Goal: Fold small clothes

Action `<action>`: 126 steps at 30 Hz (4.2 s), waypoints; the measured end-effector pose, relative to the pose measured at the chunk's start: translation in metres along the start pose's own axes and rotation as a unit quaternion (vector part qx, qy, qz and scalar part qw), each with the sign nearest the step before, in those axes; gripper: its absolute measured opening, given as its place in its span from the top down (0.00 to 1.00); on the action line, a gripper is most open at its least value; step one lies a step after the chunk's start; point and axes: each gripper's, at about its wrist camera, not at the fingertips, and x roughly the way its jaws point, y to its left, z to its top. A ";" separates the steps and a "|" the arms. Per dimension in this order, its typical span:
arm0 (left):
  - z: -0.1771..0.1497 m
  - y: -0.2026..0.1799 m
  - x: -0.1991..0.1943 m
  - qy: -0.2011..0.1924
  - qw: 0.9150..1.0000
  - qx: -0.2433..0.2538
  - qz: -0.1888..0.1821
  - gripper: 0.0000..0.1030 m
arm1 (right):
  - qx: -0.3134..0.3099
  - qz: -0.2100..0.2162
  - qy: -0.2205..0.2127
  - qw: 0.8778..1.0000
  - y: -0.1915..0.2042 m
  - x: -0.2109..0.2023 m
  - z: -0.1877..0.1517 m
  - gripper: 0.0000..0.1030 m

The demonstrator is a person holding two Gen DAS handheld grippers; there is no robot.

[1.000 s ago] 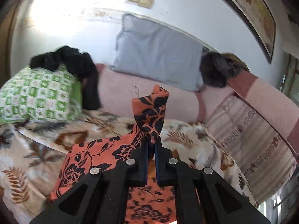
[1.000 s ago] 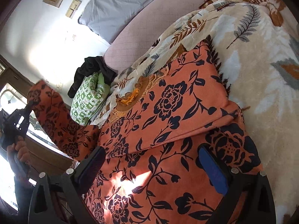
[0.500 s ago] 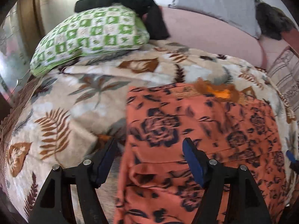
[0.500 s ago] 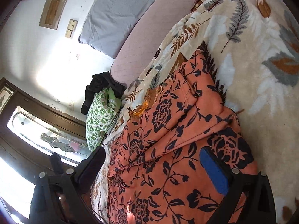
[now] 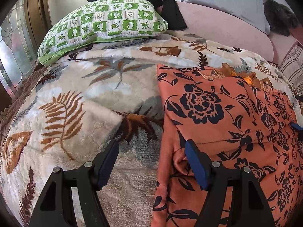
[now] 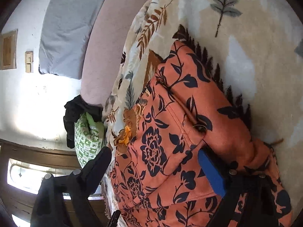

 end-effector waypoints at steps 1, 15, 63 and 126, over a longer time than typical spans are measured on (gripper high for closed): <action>0.000 0.001 0.001 0.001 1.000 -0.002 0.000 0.29 | 0.001 -0.015 -0.003 1.000 -0.002 0.003 0.003 0.24; 0.002 0.009 -0.013 -0.009 1.000 -0.029 -0.005 0.29 | -0.177 -0.114 -0.044 0.977 0.033 -0.037 -0.055 0.93; -0.004 -0.011 0.014 0.024 0.999 0.014 -0.047 0.16 | -0.294 -0.131 0.011 0.947 0.060 -0.015 -0.028 0.22; -0.207 0.038 -0.114 0.186 0.973 -0.079 -0.111 0.38 | -0.185 -0.195 0.139 0.953 -0.105 -0.192 -0.187 0.87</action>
